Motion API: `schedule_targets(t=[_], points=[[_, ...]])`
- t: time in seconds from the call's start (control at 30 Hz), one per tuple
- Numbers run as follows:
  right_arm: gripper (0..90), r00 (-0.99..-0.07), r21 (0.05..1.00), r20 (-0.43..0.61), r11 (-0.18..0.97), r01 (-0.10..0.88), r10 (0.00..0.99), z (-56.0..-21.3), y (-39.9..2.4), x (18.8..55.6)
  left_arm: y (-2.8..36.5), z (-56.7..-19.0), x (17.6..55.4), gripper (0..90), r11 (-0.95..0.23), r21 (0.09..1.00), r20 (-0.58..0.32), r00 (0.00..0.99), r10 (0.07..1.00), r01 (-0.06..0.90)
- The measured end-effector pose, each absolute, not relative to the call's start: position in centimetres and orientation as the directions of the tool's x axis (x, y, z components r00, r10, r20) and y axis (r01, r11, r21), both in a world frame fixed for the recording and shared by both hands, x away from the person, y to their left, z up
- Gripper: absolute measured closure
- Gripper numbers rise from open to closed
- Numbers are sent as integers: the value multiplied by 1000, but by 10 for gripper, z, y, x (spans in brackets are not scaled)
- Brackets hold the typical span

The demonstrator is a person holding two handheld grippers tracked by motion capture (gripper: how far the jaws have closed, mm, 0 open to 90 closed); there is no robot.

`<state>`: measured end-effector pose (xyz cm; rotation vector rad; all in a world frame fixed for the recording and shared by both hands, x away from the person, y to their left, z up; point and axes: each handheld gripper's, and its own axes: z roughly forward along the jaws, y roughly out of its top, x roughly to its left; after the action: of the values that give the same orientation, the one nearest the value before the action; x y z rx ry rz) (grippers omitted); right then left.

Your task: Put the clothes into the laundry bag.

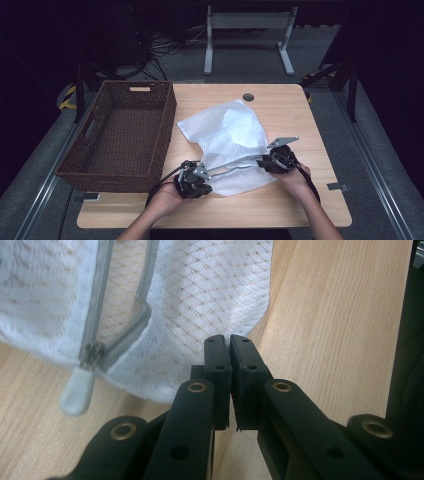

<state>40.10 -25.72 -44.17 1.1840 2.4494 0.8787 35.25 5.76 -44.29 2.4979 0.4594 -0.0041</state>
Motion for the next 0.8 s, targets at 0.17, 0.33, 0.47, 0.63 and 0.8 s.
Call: schedule_targets(t=[0.17, 0.33, 0.47, 0.63, 0.8], points=[[798, -641, 614, -9, 510, 603, 768, -437, -250, 396, 58, -442, 352, 871, -762, 559, -104, 939, 327, 327], [857, -669, 621, 8, 520, 586, 743, -431, -242, 391, 56, -443, 352, 872, -763, 558, -107, 940, 324, 327], [899, -689, 614, 12, 538, 577, 725, -434, -234, 392, 56, -443, 352, 872, -764, 558, -107, 941, 321, 324], [874, -700, 612, -22, 563, 556, 714, -440, -221, 396, 54, -443, 351, 872, -769, 553, -105, 943, 317, 320], [741, -663, 602, -33, 544, 584, 748, -430, -235, 385, 56, -442, 351, 871, -766, 557, -109, 942, 316, 321]])
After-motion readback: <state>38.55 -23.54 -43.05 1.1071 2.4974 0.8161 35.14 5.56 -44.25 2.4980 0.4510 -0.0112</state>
